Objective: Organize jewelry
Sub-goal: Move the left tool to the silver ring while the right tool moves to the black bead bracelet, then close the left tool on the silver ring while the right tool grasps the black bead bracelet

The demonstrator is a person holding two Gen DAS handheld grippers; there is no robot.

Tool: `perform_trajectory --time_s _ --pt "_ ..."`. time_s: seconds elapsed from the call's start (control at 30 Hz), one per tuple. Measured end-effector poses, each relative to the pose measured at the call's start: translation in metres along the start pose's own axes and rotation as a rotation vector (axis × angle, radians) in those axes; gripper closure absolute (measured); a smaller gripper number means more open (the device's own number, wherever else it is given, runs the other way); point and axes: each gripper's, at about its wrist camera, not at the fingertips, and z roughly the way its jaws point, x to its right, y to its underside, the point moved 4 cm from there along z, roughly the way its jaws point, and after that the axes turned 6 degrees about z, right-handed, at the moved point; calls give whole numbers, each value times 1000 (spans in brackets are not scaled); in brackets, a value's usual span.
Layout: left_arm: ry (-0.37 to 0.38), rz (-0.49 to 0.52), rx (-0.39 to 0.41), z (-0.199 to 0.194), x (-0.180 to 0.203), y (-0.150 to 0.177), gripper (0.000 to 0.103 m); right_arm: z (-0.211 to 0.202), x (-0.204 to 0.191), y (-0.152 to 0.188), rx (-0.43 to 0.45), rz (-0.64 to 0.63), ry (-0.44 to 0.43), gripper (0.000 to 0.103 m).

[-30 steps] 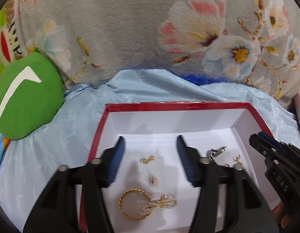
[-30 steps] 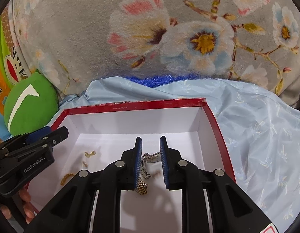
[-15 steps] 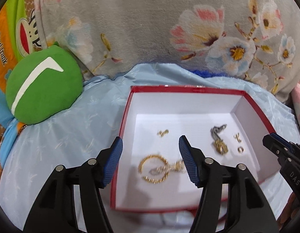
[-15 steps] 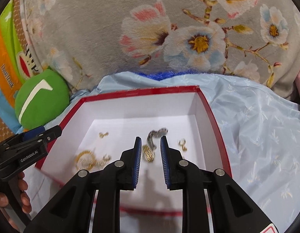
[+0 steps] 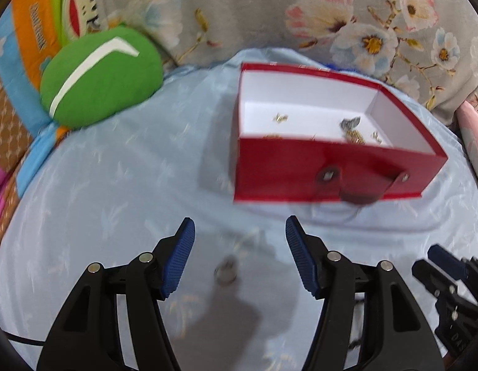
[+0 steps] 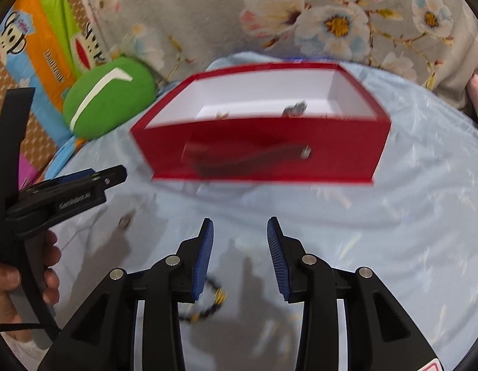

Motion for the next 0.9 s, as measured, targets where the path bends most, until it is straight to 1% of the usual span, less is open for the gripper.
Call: perform_trajectory --time_s 0.07,0.17,0.3,0.37,0.43,0.5,0.57,0.6,0.63,0.73,0.87,0.9 --pt "0 -18 -28 -1 -7 19 44 1 -5 18 -28 -5 4 67" --pt "7 -43 -63 -2 -16 41 44 6 -6 33 -54 1 15 67" --pt "4 -49 -89 -2 -22 58 44 17 -6 42 -81 0 40 67" --pt "2 -48 -91 -3 -24 64 44 22 -6 44 -92 2 42 69" --pt "2 -49 -95 -2 -26 67 44 25 -8 45 -89 -5 50 69" --pt "1 -47 -96 1 -27 68 44 28 -12 45 -75 -36 81 71" --pt "3 -39 -96 5 -27 67 44 30 -15 45 -65 -68 115 86" --pt "-2 -36 -98 7 -28 66 44 31 -15 45 -64 -68 115 89" --pt "-8 -35 -98 10 -29 65 44 31 -14 44 -68 -60 109 94" --pt "-15 -11 -94 20 -27 59 38 28 -9 46 -68 -44 112 95" --pt "-12 4 -102 35 -23 52 37 22 -3 51 -67 -17 111 95" --pt "-21 5 -98 37 -22 51 37 21 -1 52 -67 -12 111 95"
